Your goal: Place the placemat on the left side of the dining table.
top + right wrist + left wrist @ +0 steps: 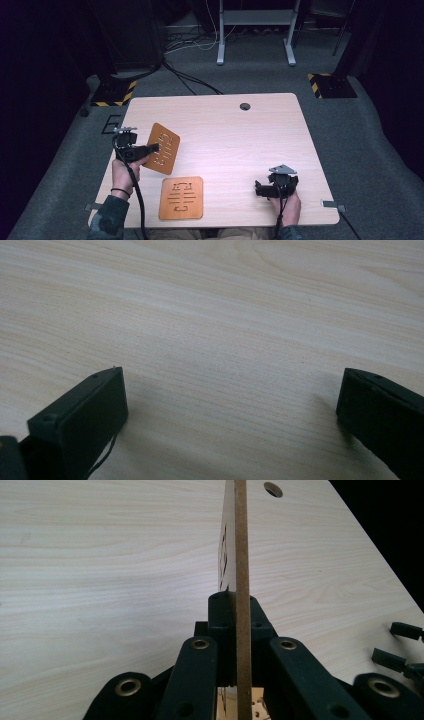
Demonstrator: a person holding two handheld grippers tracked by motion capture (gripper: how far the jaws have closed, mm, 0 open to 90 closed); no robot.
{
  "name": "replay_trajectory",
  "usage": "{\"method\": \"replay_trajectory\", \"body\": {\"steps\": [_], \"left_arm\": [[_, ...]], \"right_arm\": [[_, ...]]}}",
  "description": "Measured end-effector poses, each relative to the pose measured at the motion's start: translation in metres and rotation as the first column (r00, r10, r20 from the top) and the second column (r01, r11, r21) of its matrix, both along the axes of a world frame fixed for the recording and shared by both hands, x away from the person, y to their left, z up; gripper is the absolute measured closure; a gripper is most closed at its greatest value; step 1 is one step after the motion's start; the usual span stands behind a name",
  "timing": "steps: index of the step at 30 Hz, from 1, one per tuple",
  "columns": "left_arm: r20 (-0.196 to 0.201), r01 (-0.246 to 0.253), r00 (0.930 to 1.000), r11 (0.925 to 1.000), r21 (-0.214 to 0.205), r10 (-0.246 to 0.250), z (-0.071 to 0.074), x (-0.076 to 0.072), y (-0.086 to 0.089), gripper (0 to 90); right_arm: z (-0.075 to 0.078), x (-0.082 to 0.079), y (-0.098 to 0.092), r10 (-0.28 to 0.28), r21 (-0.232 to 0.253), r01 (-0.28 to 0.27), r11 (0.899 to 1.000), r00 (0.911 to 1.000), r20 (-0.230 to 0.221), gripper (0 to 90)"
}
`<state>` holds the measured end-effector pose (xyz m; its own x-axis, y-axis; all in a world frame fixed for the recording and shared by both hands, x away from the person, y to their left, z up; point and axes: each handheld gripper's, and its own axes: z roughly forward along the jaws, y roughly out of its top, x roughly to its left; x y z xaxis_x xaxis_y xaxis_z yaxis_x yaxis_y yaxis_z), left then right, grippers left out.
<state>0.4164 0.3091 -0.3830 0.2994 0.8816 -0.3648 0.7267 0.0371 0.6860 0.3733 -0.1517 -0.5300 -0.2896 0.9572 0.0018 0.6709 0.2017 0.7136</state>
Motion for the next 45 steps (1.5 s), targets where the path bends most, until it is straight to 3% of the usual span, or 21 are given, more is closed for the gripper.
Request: {"method": "replay_trajectory", "body": {"steps": [9,18,26,35,41,45], "left_arm": [[-0.015,-0.05,0.9987,0.9988,0.0,0.05,0.001,0.009,0.017,86.0],[-0.057,-0.094,0.9939,0.9955,-0.001,0.094,-0.004,0.024,0.032,86.0],[-0.117,-0.134,0.9846,0.9905,-0.03,0.13,-0.016,0.041,0.046,86.0],[-0.154,-0.151,0.9765,0.9885,0.011,0.15,-0.021,0.054,0.056,86.0],[-0.198,-0.155,0.9669,0.987,0.042,0.161,-0.023,0.064,0.063,86.0],[-0.215,-0.189,0.9574,0.9813,0.038,0.193,-0.028,0.071,0.065,86.0]], "right_arm": [[0.0,0.0,0.001,-0.005,0.004,0.005,1.0,1.0,0.0,0.0],[0.0,0.0,0.001,-0.007,0.003,0.007,1.0,1.0,0.001,0.0],[0.0,0.0,0.001,-0.009,0.003,0.009,1.0,1.0,0.001,0.0],[0.0,0.0,0.001,-0.009,0.001,0.009,1.0,1.0,0.002,0.0],[0.0,0.0,0.001,-0.01,0.002,0.01,1.0,0.9999,0.001,0.0],[0.0,0.0,0.001,-0.01,0.002,0.01,1.0,0.9999,0.001,0.0]]}}
